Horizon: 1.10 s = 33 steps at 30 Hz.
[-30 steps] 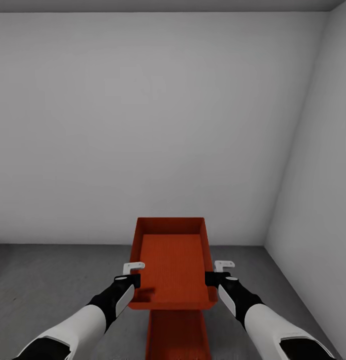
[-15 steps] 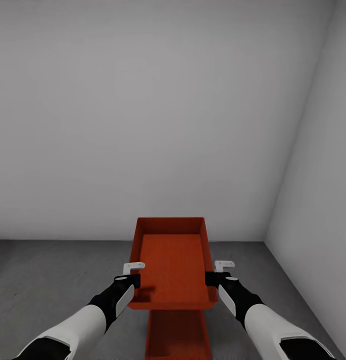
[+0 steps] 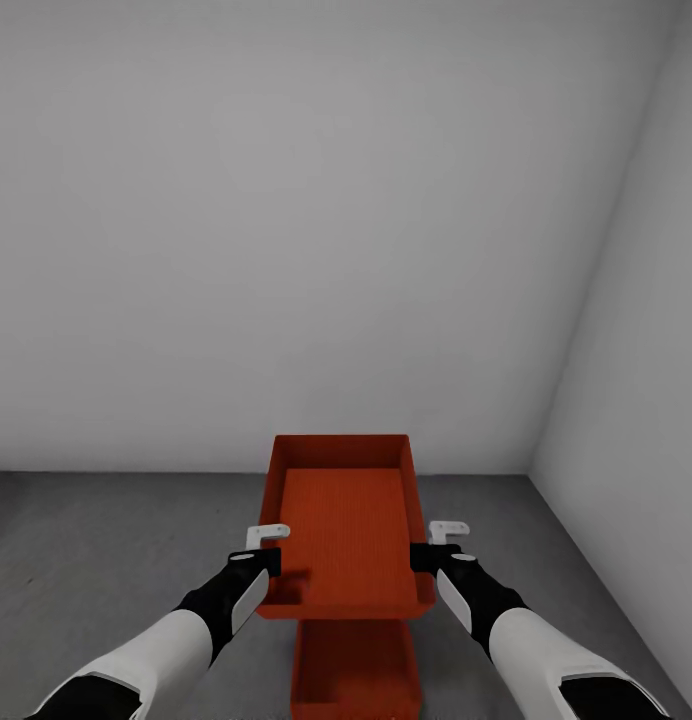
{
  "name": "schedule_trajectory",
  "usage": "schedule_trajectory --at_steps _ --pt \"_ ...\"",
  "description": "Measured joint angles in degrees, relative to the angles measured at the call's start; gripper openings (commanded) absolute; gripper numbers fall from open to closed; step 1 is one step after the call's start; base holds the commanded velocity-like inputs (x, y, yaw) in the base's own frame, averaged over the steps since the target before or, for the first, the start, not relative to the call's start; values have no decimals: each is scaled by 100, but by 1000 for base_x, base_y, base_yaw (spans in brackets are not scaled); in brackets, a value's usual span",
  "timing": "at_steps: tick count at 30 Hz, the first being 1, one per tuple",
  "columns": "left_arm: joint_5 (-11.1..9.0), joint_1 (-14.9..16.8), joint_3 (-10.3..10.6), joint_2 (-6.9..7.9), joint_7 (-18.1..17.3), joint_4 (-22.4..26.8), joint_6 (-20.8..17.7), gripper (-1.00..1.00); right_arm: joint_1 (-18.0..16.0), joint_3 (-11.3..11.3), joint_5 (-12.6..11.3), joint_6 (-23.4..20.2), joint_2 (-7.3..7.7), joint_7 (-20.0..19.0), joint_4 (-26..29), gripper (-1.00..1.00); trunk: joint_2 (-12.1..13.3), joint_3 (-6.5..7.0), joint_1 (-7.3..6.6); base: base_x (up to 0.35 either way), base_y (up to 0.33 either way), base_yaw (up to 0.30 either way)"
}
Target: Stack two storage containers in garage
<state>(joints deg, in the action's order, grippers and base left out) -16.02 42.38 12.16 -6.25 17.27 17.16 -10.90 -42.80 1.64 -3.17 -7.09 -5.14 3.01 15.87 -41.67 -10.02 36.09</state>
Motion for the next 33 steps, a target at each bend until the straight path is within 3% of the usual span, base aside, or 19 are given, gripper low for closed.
schedule_trajectory --at_steps 33 --pt "-6 1 1 -2 0 -8 3 -100 0 4 -2 -6 2 0 0 -100 -1326 -900 726 0 0 0"
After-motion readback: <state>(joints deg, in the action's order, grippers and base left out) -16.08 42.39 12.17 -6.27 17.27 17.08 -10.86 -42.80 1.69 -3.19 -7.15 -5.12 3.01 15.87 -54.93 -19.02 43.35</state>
